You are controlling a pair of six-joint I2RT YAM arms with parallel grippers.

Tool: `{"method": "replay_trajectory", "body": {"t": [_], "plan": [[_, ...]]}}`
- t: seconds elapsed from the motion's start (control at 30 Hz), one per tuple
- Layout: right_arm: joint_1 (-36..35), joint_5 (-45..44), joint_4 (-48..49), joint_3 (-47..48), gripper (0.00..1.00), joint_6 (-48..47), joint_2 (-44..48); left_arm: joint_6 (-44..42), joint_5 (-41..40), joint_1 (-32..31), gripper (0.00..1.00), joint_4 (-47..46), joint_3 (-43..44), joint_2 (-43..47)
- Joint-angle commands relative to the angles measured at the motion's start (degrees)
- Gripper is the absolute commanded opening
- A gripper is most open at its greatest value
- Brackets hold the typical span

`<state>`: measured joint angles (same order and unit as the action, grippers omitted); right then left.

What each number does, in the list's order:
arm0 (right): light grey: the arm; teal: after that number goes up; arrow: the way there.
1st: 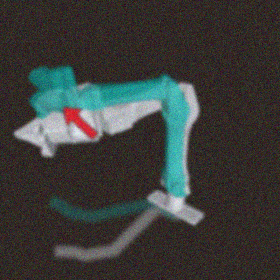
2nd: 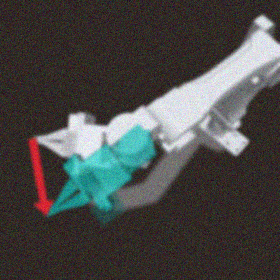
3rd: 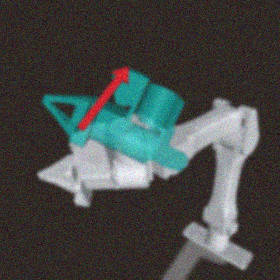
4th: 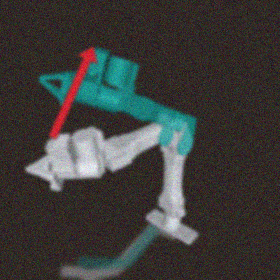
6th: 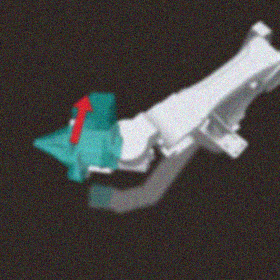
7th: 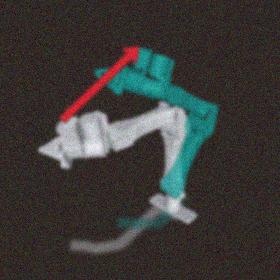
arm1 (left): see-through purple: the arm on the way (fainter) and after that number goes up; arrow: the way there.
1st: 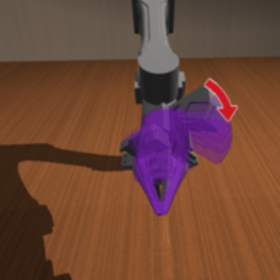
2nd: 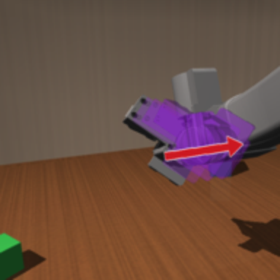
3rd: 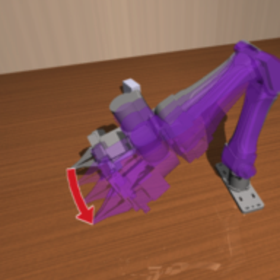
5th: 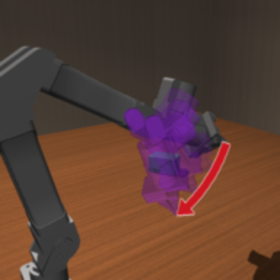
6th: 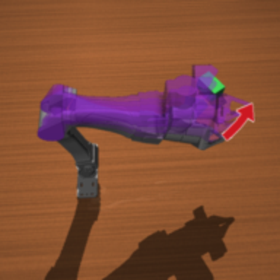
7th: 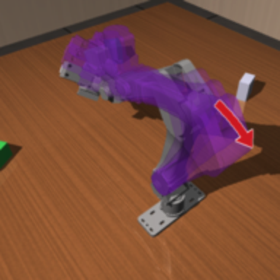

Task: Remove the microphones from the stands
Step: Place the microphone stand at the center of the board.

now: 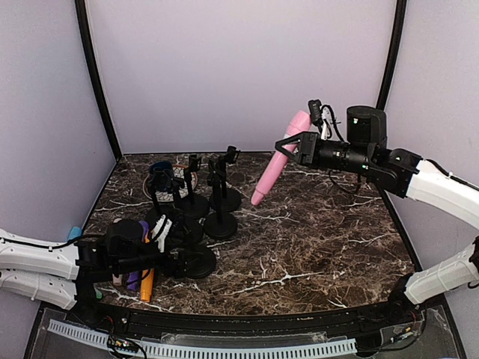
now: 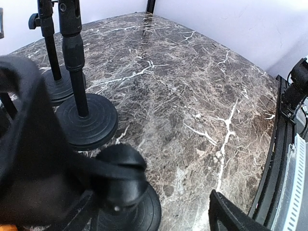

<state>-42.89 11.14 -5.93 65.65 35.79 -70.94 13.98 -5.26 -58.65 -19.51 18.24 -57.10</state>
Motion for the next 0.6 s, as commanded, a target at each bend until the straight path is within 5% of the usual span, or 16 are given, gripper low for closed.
{"method": "replay_trajectory", "body": {"t": [0.0,0.57], "plan": [[-0.8,1.3,4.2,1.0,0.23,-1.1,-0.4,2.3,1.1,0.5,0.81,7.5,-2.6,5.1],[-1.5,-1.4,5.5,-0.5,0.23,-0.8,1.8,5.4,-2.5,0.6,0.82,-5.7,-8.5,-11.2]]}}
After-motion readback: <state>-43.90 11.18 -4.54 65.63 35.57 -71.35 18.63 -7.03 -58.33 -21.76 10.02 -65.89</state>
